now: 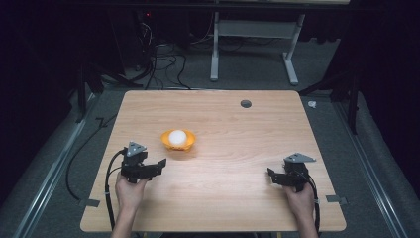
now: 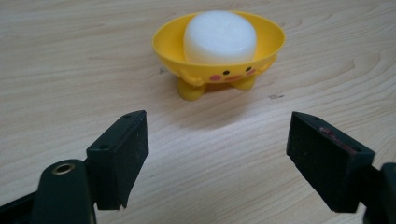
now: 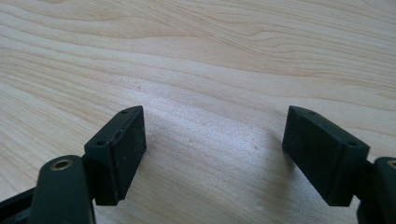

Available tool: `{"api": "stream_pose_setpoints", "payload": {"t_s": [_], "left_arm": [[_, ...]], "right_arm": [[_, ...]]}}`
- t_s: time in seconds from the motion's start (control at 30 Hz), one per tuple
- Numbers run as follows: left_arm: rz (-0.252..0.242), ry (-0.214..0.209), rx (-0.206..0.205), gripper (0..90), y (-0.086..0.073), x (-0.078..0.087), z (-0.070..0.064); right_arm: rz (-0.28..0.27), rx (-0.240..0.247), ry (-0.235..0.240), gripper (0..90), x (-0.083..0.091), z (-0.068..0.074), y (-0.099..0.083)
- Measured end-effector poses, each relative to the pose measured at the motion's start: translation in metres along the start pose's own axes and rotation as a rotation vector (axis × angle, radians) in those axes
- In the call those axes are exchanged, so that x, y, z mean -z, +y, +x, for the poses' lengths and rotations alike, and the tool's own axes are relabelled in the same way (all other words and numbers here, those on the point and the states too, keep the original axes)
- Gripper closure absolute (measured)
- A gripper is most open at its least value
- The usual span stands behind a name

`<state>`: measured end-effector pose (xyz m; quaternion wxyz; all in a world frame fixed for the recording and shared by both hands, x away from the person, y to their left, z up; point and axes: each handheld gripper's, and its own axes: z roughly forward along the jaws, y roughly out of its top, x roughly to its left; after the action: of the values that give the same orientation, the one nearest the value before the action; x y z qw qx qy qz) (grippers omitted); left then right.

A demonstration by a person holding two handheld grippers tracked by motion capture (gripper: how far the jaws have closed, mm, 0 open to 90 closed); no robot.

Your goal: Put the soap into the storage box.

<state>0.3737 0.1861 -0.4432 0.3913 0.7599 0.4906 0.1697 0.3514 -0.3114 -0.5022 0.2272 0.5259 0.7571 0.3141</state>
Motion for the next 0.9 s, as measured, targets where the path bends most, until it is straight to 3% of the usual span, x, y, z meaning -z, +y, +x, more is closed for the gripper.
{"api": "stream_pose_setpoints", "payload": {"t_s": [0.27, 0.4, 0.7, 0.83, 0.9], "left_arm": [[0.026, 0.009, 0.027, 21.7, -0.017, -0.006, 0.004], [0.037, 0.011, 0.025, 21.7, -0.022, -0.009, 0.005], [0.095, 0.063, -0.004, 20.7, -0.037, -0.030, 0.006], [0.102, 0.072, 0.002, 20.5, -0.043, -0.038, 0.006], [0.069, 0.094, -0.015, 19.9, -0.047, -0.039, 0.004]], "right_arm": [[0.000, 0.000, 0.000, 22.4, 0.000, 0.000, 0.000], [0.000, 0.000, 0.000, 22.4, 0.000, 0.000, 0.000], [0.000, -0.002, 0.000, 22.4, 0.000, 0.000, 0.000], [-0.001, 0.000, 0.000, 22.4, 0.000, 0.000, 0.000], [0.000, -0.002, 0.000, 22.4, 0.000, 0.000, 0.000]]}}
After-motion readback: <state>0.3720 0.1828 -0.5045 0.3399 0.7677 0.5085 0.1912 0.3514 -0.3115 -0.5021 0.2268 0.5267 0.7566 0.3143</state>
